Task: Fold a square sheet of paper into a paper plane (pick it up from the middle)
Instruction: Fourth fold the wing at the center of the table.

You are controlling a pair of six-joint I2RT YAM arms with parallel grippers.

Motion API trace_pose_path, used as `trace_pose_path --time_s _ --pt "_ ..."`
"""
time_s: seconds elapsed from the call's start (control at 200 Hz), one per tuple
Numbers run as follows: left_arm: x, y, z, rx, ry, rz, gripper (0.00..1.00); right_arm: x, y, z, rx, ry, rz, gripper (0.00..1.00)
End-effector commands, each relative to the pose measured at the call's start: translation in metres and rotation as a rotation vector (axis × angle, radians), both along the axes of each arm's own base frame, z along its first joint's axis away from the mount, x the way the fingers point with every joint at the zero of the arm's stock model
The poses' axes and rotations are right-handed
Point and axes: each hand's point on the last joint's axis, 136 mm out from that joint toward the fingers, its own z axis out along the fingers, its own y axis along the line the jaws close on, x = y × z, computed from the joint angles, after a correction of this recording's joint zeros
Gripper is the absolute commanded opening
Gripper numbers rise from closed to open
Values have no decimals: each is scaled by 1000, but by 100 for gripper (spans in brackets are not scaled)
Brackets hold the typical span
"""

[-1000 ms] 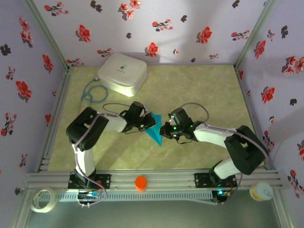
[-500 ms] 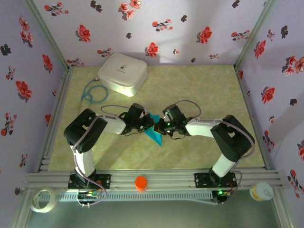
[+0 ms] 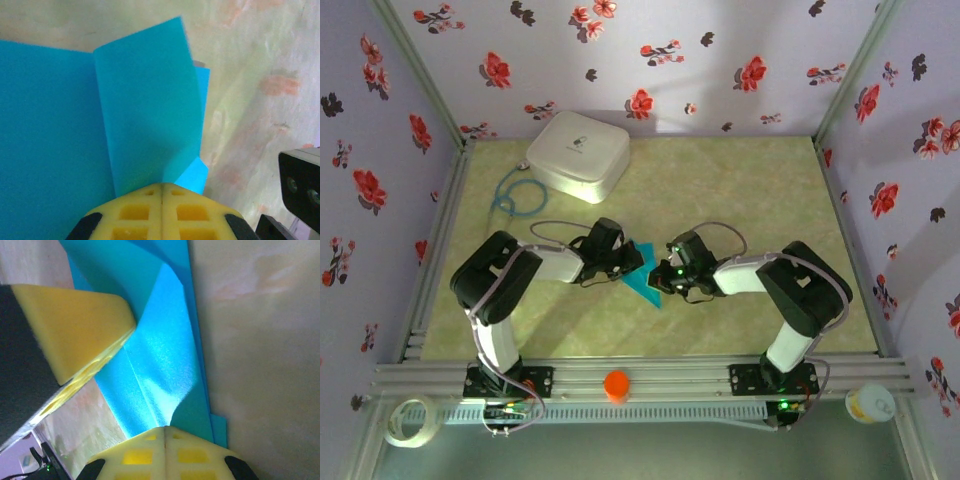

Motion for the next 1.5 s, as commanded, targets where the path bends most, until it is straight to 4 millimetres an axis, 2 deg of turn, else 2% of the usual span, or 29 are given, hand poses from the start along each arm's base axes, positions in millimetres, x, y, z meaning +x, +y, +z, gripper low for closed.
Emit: trace_pose_path --time_s 0.0,0.065,0.12,0.27,0.535,0.68,0.83,1.05,1.205,1.31,1.41,1.5 --pt "-4 4 16 19 -54 -40 6 -30 -28 -33 -120 111 55 0" --pt "-7 -1 21 1 -62 -72 0 -29 -29 -33 -117 115 64 0" --pt "-12 -6 21 -8 -50 -101 0 -28 -30 -33 -117 117 64 0" --pt "-32 -4 -2 63 23 -130 0 -25 -29 -33 -112 115 54 0" --pt "-36 -17 -8 34 43 -197 0 -27 -32 -36 -119 120 45 0" --pt "-38 -16 -21 55 87 -189 0 -30 -34 -38 -125 127 44 0" --pt "-37 5 -33 159 124 -122 0 -34 -39 -42 -146 136 46 0" --pt "-19 18 -22 165 97 -69 0 -37 -41 -46 -156 144 47 0" --pt "-11 -3 9 32 16 -107 0 -37 -41 -45 -152 141 47 0" --pt "-13 -14 19 -25 7 -144 0 -36 -41 -45 -154 138 47 0" --pt "-16 -23 17 -58 24 -173 0 -34 -42 -44 -158 131 35 0" --pt "-18 -21 0 -34 71 -166 0 -32 -40 -43 -151 126 37 0"
